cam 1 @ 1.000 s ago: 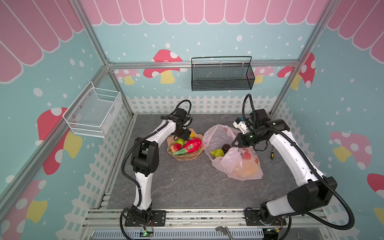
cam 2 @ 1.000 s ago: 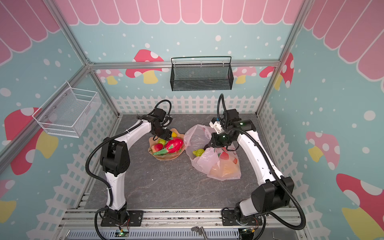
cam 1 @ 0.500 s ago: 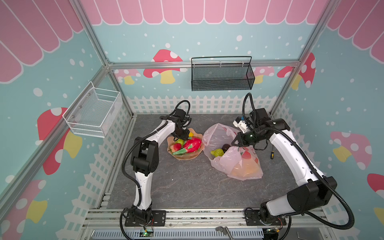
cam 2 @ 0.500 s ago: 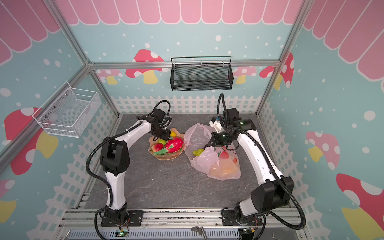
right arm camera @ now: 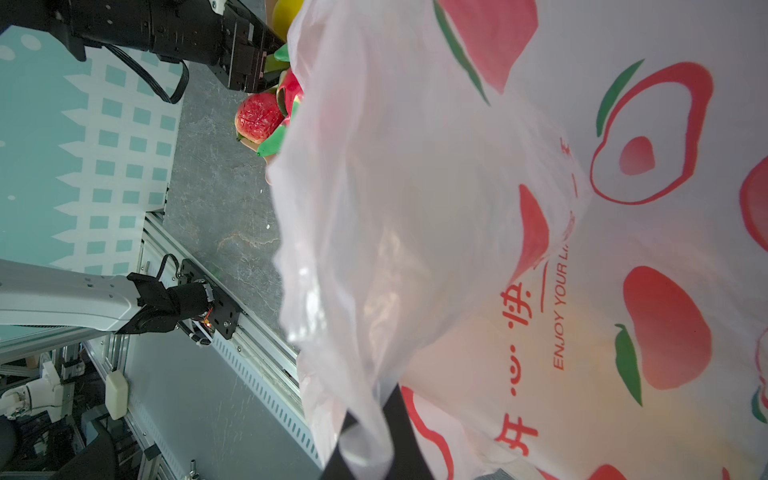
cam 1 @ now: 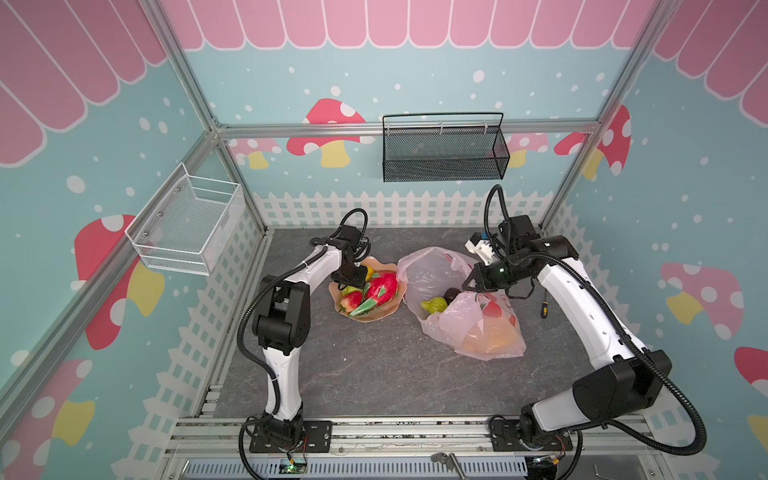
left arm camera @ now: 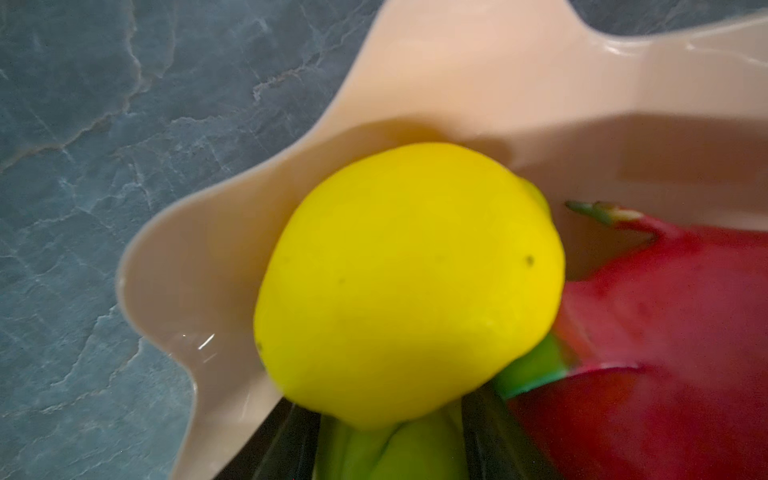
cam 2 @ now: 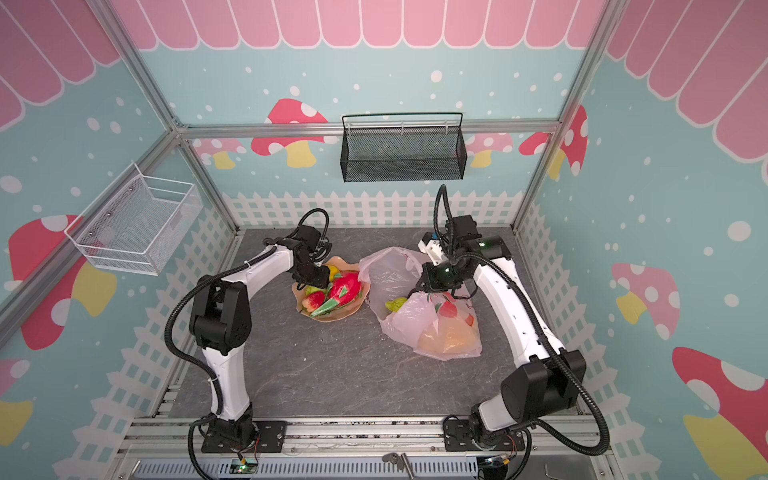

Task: Place the fruits into the plastic bag
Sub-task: 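Lower the open left gripper around the yellow lemon in the bowl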

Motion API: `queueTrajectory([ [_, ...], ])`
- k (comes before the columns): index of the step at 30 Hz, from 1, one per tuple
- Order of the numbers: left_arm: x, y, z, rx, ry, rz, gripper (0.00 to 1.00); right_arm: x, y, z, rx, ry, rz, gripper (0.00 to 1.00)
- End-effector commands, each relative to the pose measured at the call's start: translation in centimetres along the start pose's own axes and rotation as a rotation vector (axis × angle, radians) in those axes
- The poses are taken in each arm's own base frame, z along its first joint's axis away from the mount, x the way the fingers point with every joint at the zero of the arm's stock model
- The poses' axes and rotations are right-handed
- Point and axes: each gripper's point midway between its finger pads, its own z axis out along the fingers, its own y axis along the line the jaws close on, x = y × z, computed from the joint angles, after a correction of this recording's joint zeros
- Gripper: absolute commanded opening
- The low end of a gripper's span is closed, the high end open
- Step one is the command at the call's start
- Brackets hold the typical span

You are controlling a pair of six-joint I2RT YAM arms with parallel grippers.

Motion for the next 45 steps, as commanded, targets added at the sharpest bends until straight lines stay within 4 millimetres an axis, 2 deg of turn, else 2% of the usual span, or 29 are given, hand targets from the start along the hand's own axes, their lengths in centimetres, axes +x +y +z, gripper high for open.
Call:
queueTrajectory([
  [1, -0.8, 0.2, -1.4, 0.0, -0.04, -0.035, 0.58, 0.0, 0.2, 0.0, -0.001, 0.013, -0.025, 0.0],
  [5, -2.1, -0.2, -2.0, 0.013, -0.079, -0.045, 0.69, -0.1, 0.1, 0.1, 0.0, 0.012, -0.022, 0.0],
  [8, -2.7, -0.4, -2.2, 0.019, -0.094, -0.05, 0.74, 0.0, 0.2, 0.0, -0.001, 0.012, -0.023, 0.0],
  [17, -4.2, -1.2, -3.0, 0.055, -0.129, -0.075, 0.79, 0.0, 0.2, 0.0, 0.001, 0.012, -0.019, 0.0],
  [20, -4.0, -1.1, -3.0, 0.047, -0.111, -0.089, 0.79, 0.0, 0.3, 0.0, -0.002, 0.011, -0.018, 0.0],
  [27, -1.8, -1.3, -3.2, 0.041, -0.03, -0.168, 0.77, 0.0, 0.3, -0.1, 0.001, 0.008, -0.018, 0.0],
  [33, -0.5, -1.3, -2.0, 0.029, 0.028, -0.205, 0.77, 0.0, 0.2, -0.1, -0.001, 0.009, -0.022, 0.0],
  [45, 0.5, -1.2, 0.1, 0.013, 0.081, -0.237, 0.72, 0.4, 0.3, -0.3, 0.001, 0.007, -0.024, 0.0],
])
